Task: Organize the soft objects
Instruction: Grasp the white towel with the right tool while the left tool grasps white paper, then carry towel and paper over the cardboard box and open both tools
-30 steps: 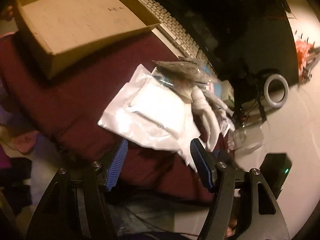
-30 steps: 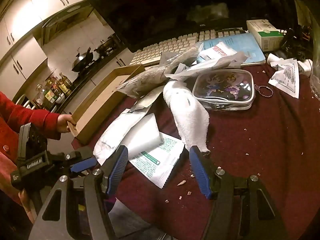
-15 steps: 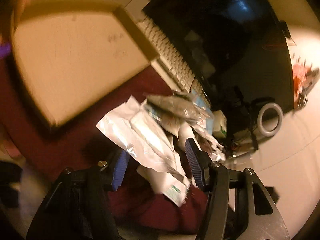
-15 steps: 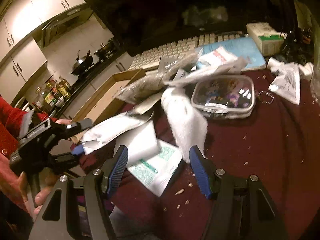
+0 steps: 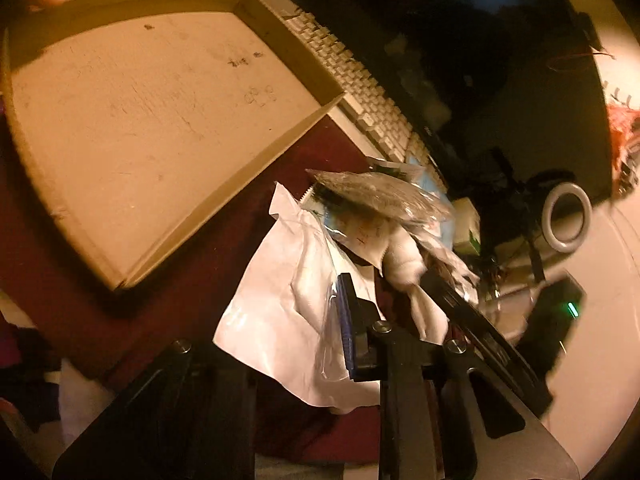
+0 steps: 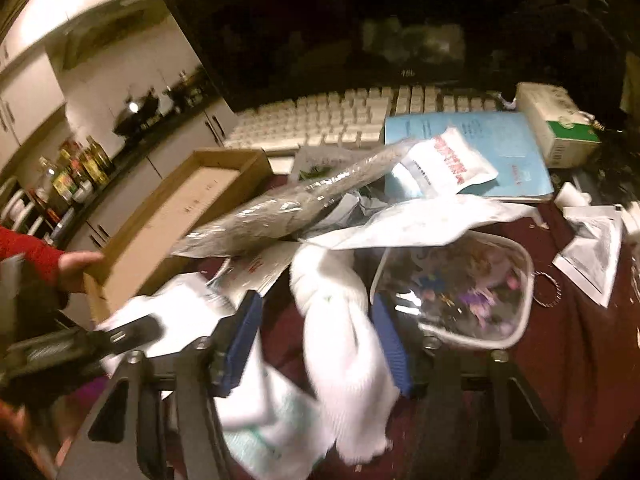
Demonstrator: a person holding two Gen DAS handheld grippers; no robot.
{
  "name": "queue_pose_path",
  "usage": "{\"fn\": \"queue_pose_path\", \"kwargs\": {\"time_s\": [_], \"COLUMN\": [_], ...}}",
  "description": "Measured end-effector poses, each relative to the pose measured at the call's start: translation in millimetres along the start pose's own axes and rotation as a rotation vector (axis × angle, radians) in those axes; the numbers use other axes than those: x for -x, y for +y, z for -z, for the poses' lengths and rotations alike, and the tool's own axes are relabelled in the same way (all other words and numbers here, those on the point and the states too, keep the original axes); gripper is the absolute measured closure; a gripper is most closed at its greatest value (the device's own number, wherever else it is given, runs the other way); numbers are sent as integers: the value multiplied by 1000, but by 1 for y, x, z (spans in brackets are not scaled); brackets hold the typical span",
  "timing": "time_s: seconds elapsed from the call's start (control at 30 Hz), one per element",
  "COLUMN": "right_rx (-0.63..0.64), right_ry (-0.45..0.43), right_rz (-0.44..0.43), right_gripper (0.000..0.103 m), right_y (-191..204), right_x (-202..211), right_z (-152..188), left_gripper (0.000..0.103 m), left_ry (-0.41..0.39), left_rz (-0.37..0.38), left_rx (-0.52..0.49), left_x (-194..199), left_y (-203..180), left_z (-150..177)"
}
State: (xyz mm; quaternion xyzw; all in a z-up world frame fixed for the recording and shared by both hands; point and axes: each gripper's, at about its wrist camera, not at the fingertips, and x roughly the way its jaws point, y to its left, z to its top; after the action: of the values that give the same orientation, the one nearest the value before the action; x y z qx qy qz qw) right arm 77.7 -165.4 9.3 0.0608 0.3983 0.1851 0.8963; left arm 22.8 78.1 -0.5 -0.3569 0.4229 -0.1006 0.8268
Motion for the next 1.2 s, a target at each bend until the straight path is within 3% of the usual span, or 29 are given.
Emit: {"fn": "queue_pose_path", "kwargs": {"time_s": [0.13, 0.2, 0.3, 0.5, 0.57, 0.8, 0.93, 1.07, 1.2], "right_rx": [22, 22, 21, -16, -35, -58, -59, -60, -42], "right_ry": [-18, -10, -16, -36, -24, -128, -162, -178, -135], "right_rz": [25, 48, 48, -10, -40, -17, -91, -116, -171], "right_gripper": [55, 69, 74, 76, 76, 78, 78, 78, 78], "right_y": [10, 9, 6, -1, -4, -7, -5, 9, 35], "right_x": [-10, -13, -4, 24, 31, 69, 82, 92, 78], "right_z": [2, 5, 10, 21, 21, 29, 26, 24, 7], "left_gripper": [87, 87, 87, 87, 92, 94, 95, 95, 95], "left_ry": [-23, -57, -50, -70, -76, -110, -125, -201, -295], "left_rz": [43, 83, 106, 148, 159, 198, 262, 238, 150], "left_rx": [-2, 13, 58, 71, 61, 58, 52, 36, 33], "left_x": [20, 27, 25, 30, 32, 46, 59, 81, 98], "left_y": [3, 8, 17, 18, 17, 15, 9, 9, 20], "left_z": [7, 6, 2, -4, -3, -2, -3, -8, -23]}}
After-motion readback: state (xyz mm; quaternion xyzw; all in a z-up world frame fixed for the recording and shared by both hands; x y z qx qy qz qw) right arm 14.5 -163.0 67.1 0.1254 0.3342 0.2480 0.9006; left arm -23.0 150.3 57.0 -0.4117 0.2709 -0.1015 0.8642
